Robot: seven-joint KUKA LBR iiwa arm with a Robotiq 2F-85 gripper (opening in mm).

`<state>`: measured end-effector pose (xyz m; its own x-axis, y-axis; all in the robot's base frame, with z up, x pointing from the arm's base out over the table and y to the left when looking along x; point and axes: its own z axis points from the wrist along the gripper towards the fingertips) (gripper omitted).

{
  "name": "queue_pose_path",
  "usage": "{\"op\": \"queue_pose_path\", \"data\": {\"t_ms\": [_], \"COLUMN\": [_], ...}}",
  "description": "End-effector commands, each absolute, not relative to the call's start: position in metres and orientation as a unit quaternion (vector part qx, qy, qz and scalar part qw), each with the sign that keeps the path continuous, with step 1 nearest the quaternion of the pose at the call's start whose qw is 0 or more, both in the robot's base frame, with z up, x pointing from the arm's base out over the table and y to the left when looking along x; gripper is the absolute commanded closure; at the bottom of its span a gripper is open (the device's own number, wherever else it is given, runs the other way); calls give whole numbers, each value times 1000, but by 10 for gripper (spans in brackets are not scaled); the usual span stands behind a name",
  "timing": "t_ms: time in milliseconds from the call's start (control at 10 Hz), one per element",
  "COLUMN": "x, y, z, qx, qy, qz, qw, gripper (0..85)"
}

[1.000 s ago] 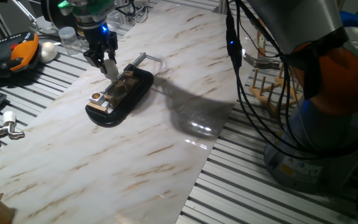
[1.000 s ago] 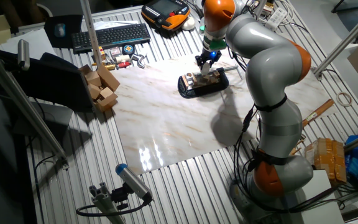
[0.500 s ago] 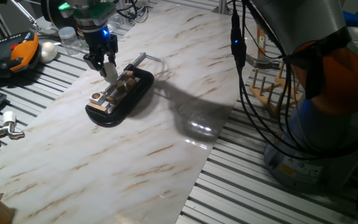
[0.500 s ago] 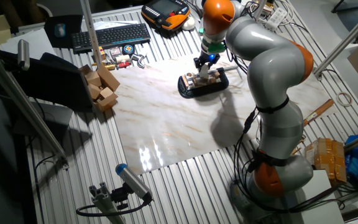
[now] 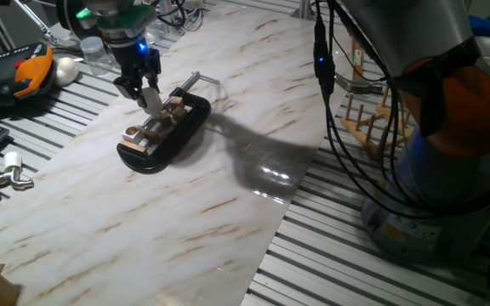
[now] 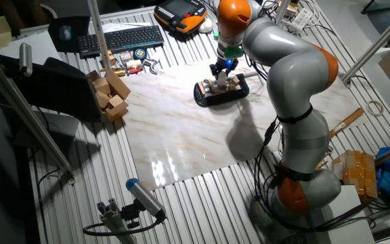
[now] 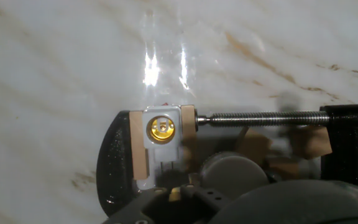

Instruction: Install the light bulb by rotating it

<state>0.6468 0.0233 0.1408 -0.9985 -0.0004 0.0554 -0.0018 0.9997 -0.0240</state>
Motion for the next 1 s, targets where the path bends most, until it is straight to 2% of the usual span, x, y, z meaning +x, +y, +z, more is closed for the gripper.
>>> {"op": "queue_pose_path", "data": {"t_ms": [0, 300, 900], "x": [647, 647, 647], "y": [23, 23, 23], "z": [141, 141, 141], "qx": [1, -3, -7], "qy": [-1000, -999, -999], "qz": [12, 27, 23], "qw": [27, 22, 26], "gripper": [850, 850, 850]}}
